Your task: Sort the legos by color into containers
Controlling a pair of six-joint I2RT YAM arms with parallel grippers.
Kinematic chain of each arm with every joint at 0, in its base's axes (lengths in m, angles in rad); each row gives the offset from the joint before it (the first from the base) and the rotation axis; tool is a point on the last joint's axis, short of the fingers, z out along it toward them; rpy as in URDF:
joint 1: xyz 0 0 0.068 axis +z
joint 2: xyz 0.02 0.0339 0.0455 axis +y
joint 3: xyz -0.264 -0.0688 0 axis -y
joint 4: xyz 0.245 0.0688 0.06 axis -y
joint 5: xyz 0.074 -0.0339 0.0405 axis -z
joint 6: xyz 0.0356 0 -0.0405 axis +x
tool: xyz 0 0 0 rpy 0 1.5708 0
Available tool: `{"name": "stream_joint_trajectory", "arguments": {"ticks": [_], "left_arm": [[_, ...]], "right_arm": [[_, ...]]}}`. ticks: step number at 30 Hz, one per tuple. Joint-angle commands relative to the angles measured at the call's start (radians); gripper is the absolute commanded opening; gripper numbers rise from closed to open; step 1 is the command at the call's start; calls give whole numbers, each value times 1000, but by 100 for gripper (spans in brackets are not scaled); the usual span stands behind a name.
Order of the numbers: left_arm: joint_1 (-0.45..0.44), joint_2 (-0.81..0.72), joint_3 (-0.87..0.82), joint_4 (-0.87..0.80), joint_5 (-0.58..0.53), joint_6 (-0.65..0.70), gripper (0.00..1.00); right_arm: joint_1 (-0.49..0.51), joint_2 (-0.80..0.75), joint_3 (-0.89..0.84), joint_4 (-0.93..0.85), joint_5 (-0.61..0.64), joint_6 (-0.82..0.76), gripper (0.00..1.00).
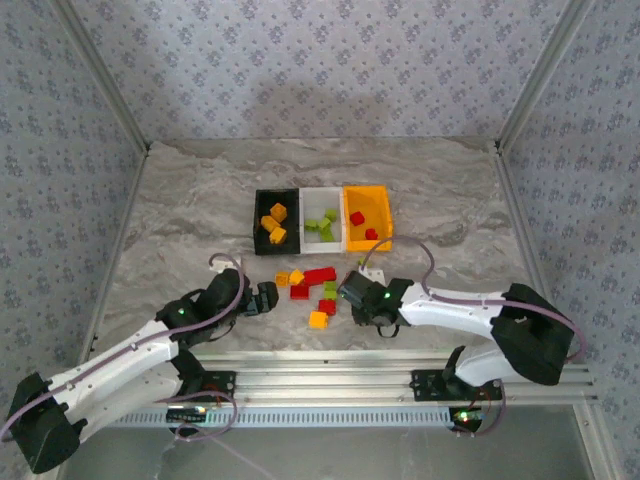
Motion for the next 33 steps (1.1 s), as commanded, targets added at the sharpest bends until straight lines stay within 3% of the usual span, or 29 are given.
{"name": "stream_joint_trajectory", "arguments": {"ticks": [1, 5, 10, 19, 21, 23, 26, 33], "left_arm": [[4, -10, 13, 1, -1, -8, 99], [4, -6, 25, -11, 1, -7, 99], [4, -12, 44, -40, -4, -14, 99], [5, -27, 35, -36, 31, -14, 99], [6, -24, 34, -37, 35, -17, 99], [5, -24, 30, -38, 36, -22, 100], [5, -25, 23, -34, 49, -22, 99], [6, -27, 7, -1, 72, -29, 99]], "right_arm": [[-37, -76, 118, -61, 49, -78, 31], [-175, -57, 243, -33, 5, -159, 30], [-332, 101, 393, 11, -28, -216, 31], [-459, 376, 635, 9, -18, -288, 35], [-474, 417, 673, 3, -31, -296, 42], [-486, 446, 712, -16, -41, -292, 57], [-487, 412, 694, -6, -38, -278, 71], [-417, 87, 400, -29, 6, -173, 73]]}}
